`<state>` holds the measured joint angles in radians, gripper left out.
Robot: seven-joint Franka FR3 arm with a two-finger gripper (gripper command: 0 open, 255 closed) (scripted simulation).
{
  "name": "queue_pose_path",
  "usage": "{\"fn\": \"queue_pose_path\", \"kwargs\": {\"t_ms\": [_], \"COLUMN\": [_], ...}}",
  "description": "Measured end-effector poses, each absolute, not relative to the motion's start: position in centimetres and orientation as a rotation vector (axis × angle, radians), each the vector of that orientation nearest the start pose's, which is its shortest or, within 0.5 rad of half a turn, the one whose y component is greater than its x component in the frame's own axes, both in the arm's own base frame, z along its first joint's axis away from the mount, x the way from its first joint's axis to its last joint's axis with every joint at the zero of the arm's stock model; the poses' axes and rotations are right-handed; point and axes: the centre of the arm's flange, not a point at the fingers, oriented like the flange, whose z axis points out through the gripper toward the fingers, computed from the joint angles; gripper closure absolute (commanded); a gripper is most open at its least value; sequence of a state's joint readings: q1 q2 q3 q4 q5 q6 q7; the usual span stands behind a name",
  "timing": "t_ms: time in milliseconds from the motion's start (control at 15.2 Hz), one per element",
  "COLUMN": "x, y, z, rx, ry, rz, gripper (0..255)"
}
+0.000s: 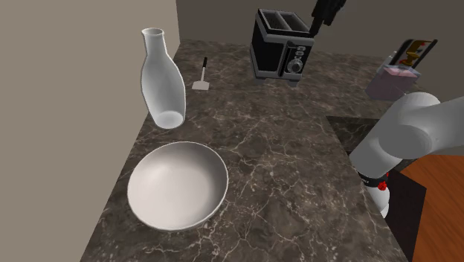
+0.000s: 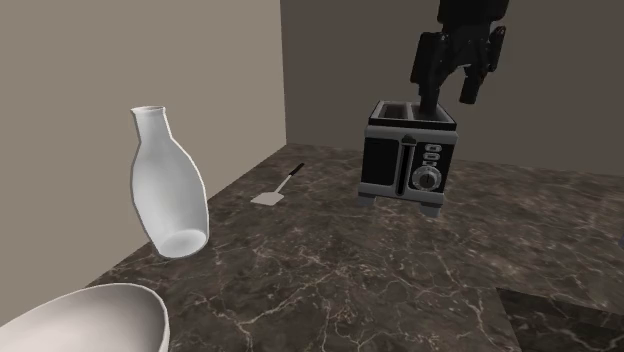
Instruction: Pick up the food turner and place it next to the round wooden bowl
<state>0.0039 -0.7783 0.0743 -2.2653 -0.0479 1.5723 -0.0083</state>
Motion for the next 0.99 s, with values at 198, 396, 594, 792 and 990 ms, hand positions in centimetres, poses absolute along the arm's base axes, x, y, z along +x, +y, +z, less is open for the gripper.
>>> {"fn": "queue_pose_path", "kwargs": {"t_ms": [198,396,594,792,990], "x": [32.0,34.5,37.2,40.3,43.5], "y": [3.6,5.9,7.7,9.5,11.1], "z": [62.4,60.7,58.7,57.2,55.3], "rx": [-3.234,-3.229,-3.219,-3.204,-3.185], "ry": [-0.058,0.053,0.174,0.295,0.415], "rz": [-0.138,-0.135,-0.131,-0.13,-0.125], "gripper": [0,0,0,0,0]}}
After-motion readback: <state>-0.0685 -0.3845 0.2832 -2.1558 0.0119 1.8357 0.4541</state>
